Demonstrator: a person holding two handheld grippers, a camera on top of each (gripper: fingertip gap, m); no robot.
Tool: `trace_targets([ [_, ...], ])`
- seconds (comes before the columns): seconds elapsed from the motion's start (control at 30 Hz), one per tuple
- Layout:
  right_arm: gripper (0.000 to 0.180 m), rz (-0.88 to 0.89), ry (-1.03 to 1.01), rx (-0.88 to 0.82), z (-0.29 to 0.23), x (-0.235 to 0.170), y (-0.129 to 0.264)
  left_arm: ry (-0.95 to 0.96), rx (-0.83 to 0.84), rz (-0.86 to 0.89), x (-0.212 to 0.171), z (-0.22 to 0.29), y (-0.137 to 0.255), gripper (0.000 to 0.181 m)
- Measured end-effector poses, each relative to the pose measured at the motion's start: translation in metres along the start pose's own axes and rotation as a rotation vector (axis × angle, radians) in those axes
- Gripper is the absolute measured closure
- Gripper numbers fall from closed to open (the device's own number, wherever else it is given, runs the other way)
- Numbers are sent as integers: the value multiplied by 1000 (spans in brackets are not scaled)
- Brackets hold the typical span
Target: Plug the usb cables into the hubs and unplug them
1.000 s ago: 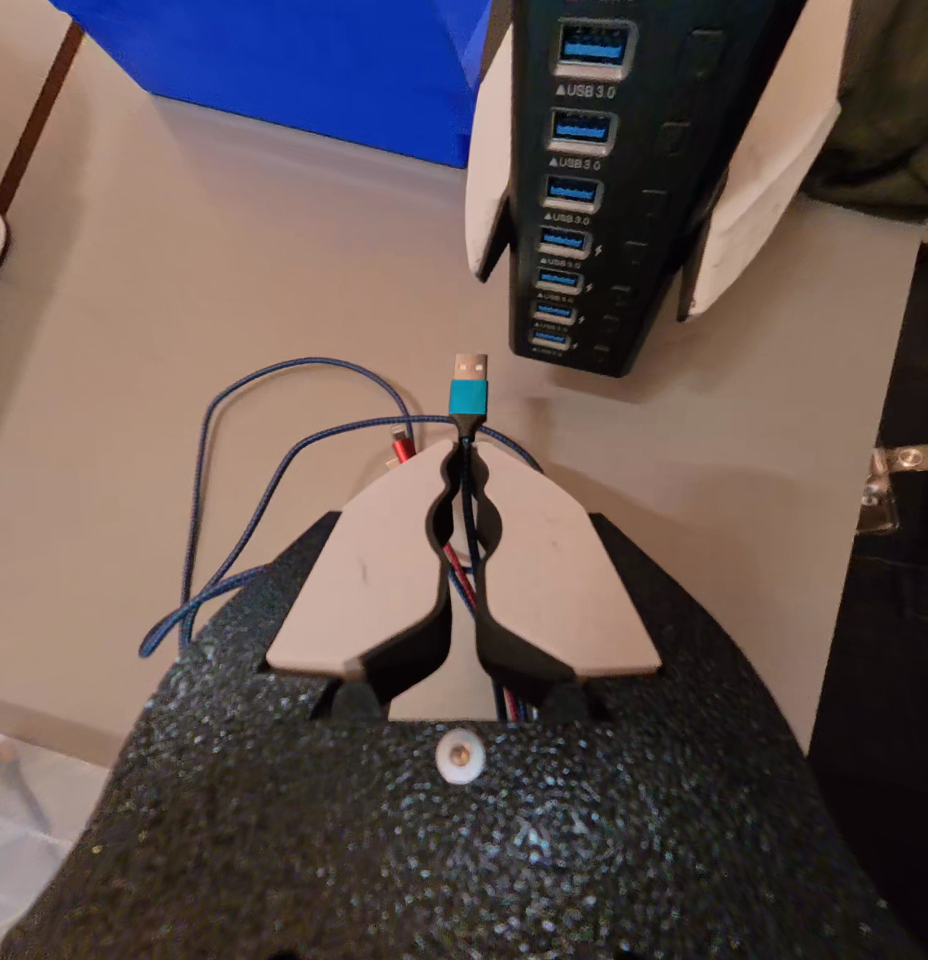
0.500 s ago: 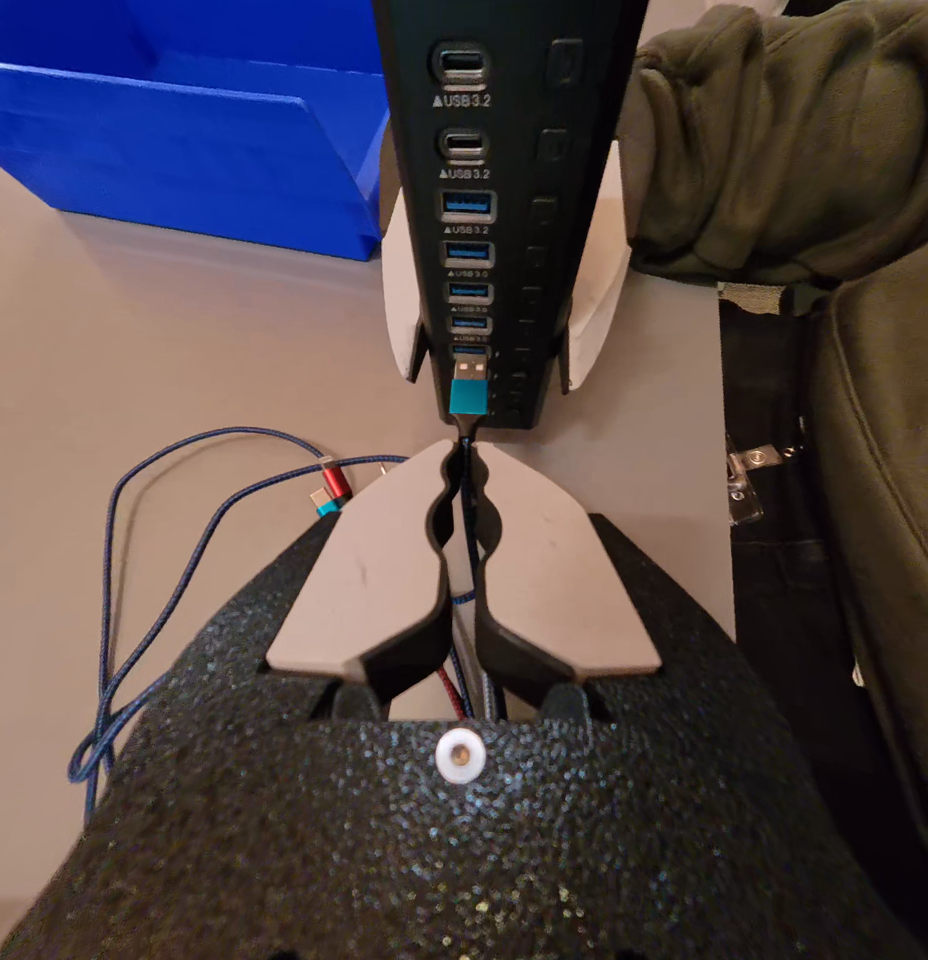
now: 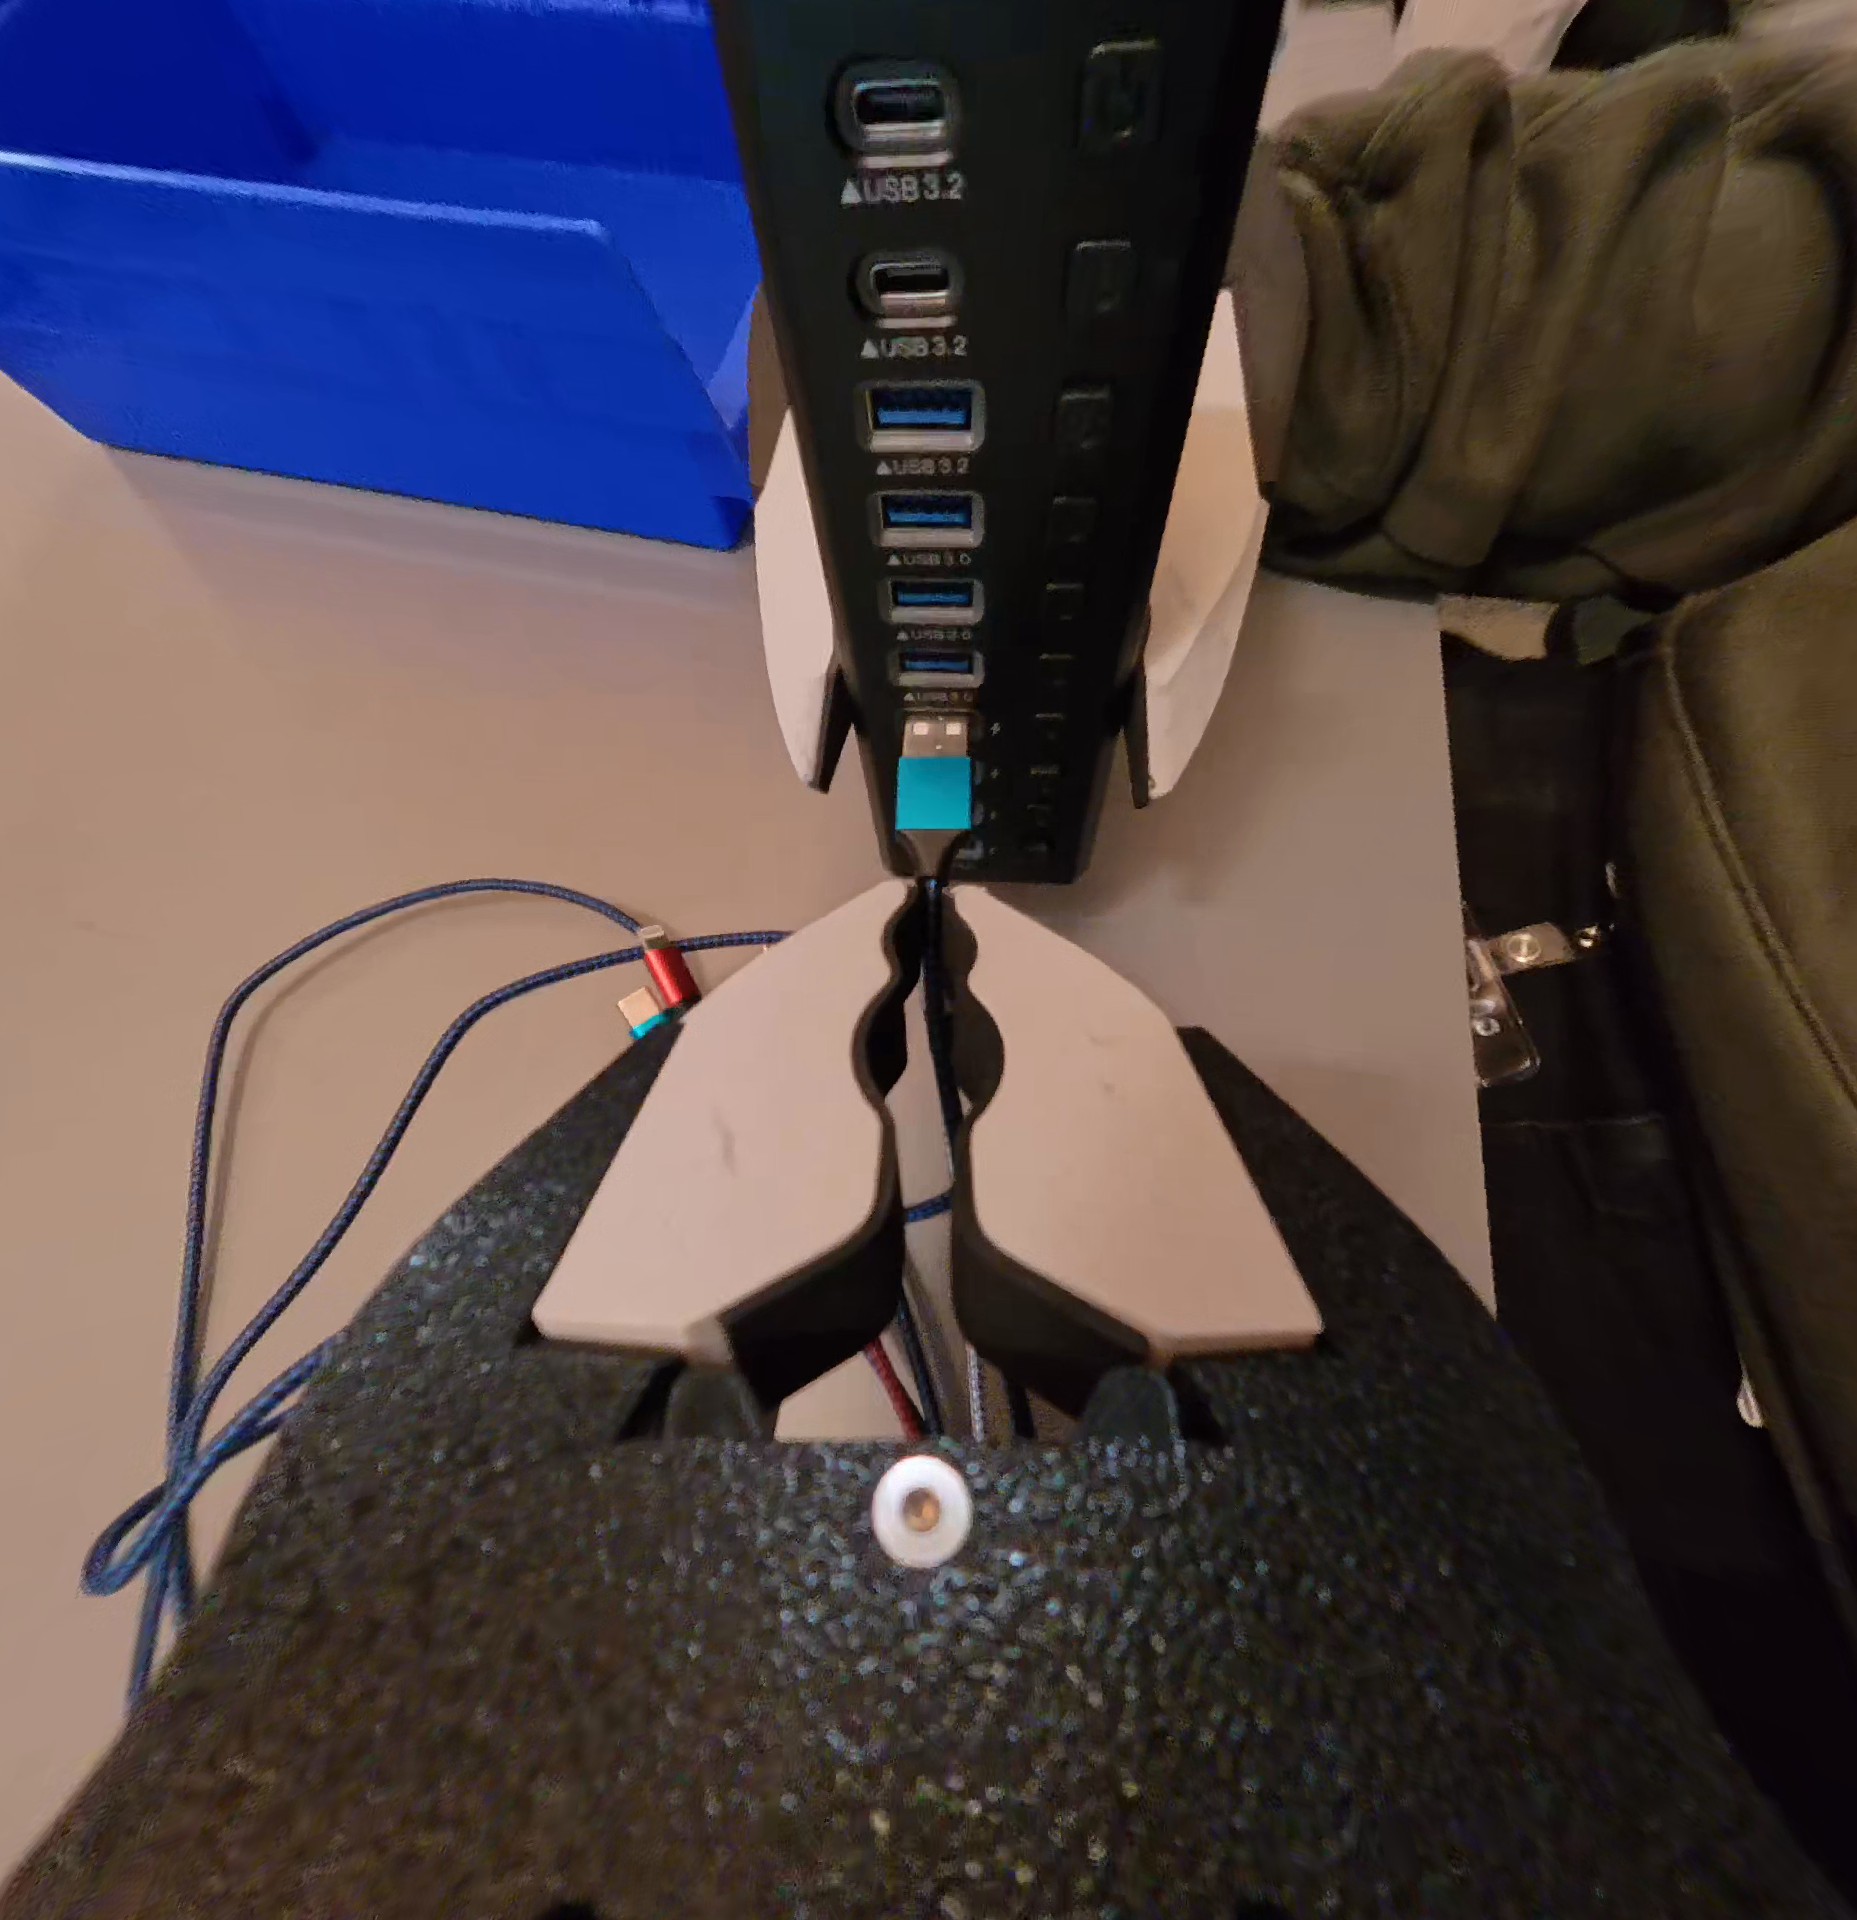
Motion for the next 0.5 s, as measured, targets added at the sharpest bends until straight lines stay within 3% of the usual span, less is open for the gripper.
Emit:
trace_targets([
  [0.23, 119, 65, -12, 4, 1, 3, 7, 13, -76, 233, 3, -6, -3, 176],
  [0.5, 119, 59, -10, 18, 1, 3, 7, -10, -58, 261, 8, -3, -6, 166],
])
Point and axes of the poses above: each gripper's, where its closed fingertips meet, y back along the fingers, x out of its top, z = x × y across the jaws, the point moved 4 cm from there along y, back along the fingers, and after that the axes turned 12 degrees about -z, right-handed, at the moved point
